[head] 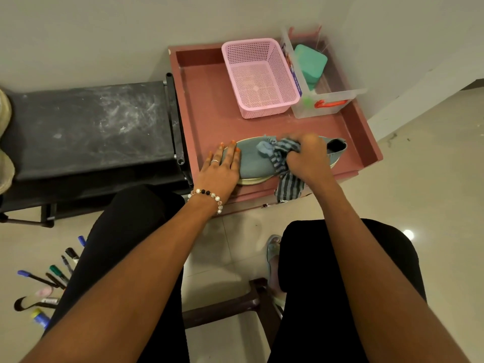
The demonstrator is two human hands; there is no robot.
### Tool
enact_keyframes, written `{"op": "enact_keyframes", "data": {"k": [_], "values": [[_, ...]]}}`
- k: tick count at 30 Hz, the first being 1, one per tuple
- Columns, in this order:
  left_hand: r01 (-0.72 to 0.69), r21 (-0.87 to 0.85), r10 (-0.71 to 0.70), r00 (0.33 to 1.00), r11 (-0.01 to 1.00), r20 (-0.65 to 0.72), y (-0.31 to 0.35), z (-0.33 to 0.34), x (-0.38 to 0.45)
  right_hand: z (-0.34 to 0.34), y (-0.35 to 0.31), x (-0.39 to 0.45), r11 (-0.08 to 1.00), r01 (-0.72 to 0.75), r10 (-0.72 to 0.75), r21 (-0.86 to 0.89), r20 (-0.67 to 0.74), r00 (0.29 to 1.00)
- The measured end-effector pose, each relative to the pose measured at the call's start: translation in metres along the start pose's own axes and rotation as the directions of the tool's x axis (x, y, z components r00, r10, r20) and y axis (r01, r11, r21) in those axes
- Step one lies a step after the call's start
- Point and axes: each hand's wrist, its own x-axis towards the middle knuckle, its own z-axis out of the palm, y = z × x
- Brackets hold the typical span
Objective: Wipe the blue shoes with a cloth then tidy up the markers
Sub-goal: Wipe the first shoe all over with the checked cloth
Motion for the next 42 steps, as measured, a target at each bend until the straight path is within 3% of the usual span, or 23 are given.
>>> {"op": "enact_keyframes", "data": {"k": [6, 10, 15, 16, 19, 23, 28, 32, 34, 37, 39, 42], "values": [[-0.027, 0.030, 0.025, 0.997, 0.999, 0.070, 0.003, -0.010, 0.005, -0.030, 0.002, -0.006, 0.986, -0.082, 0.121, 0.145, -0.289, 0.950], [-0.060, 0.027, 0.058, 0.994, 0.998, 0.089, 0.003, -0.020, 0.003, -0.034, 0.002, -0.011, 0.960, -0.089, 0.177, 0.266, -0.328, 0.928], [-0.145, -0.058, 0.144, 0.989, 0.988, -0.021, 0.003, -0.027, -0.003, -0.033, 0.003, -0.012, 0.920, -0.092, 0.233, 0.382, -0.341, 0.911], [-0.160, -0.059, 0.157, 0.986, 0.985, -0.055, 0.001, -0.028, -0.004, -0.031, 0.005, -0.012, 0.934, -0.086, 0.207, 0.347, -0.328, 0.922], [-0.177, -0.074, 0.171, 0.982, 0.981, -0.084, 0.000, -0.035, -0.006, -0.007, 0.012, -0.013, 1.000, 0.008, -0.005, 0.017, -0.188, 0.982], [-0.137, -0.163, 0.134, 0.991, 0.977, -0.030, -0.003, -0.030, -0.008, 0.040, 0.006, -0.017, 0.958, -0.012, -0.007, -0.286, -0.066, 0.998], [-0.138, -0.211, 0.147, 0.989, 0.968, 0.031, -0.015, -0.025, -0.009, 0.073, -0.023, -0.039, 0.921, 0.233, -0.200, -0.311, 0.133, 0.971], [-0.142, -0.129, 0.150, 0.987, 0.981, 0.054, -0.017, -0.023, -0.008, 0.061, 0.011, -0.027, 0.865, 0.412, -0.362, -0.287, 0.211, 0.908], [-0.140, -0.116, 0.148, 0.987, 0.983, 0.062, -0.015, -0.022, -0.009, 0.044, 0.035, -0.020, 0.881, 0.333, -0.285, -0.337, 0.185, 0.941], [-0.139, -0.096, 0.145, 0.987, 0.986, 0.062, -0.014, -0.020, -0.010, 0.025, 0.060, -0.016, 0.910, 0.173, -0.177, -0.376, 0.023, 0.984], [-0.130, -0.099, 0.137, 0.989, 0.987, 0.063, -0.013, -0.017, -0.009, 0.031, 0.058, -0.020, 0.890, 0.099, -0.133, -0.445, -0.045, 0.990], [-0.113, -0.106, 0.120, 0.991, 0.988, 0.058, -0.012, -0.016, -0.008, 0.060, 0.031, -0.032, 0.889, -0.119, 0.070, -0.443, -0.124, 0.990]]}}
